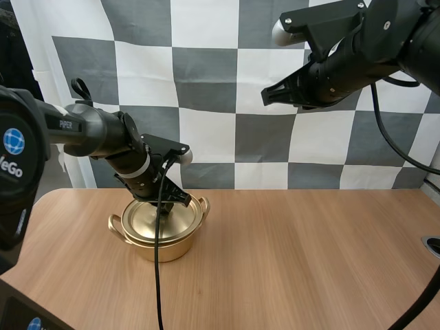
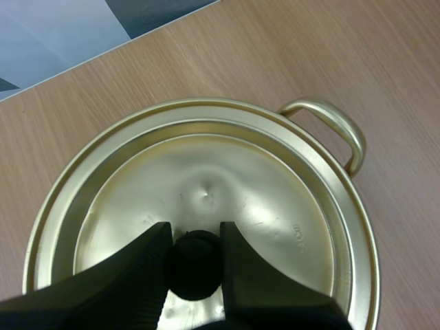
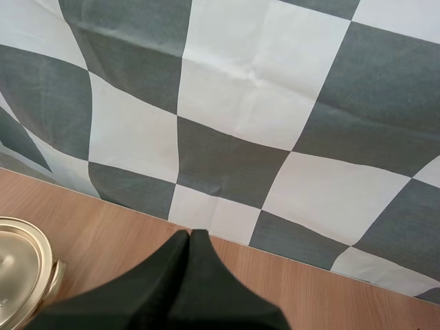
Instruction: Open the pot, put the car inside, and close it
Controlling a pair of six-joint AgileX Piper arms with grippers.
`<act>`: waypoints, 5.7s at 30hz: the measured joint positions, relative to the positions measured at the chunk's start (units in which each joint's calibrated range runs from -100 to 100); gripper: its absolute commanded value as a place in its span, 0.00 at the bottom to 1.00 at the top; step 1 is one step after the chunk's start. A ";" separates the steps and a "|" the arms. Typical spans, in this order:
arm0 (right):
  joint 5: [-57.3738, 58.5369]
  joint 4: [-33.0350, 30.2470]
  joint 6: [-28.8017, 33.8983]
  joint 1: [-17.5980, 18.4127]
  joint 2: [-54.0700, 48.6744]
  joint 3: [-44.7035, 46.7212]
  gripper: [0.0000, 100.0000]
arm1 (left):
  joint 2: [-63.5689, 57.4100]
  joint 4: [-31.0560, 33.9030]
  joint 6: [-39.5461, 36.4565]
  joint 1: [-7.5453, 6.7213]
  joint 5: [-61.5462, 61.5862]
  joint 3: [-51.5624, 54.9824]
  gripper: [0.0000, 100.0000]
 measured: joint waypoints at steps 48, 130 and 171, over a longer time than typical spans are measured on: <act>0.00 0.00 0.00 0.00 0.00 0.00 0.00 | 0.83 -0.92 -0.09 0.00 2.23 0.00 0.87; -67.22 -0.16 0.28 -0.07 -54.57 75.61 0.00 | -88.43 2.43 -21.60 1.60 -49.46 54.41 0.00; -39.62 2.20 1.75 -2.25 -54.57 75.61 0.00 | -88.43 3.54 -23.98 1.94 -31.71 55.53 0.00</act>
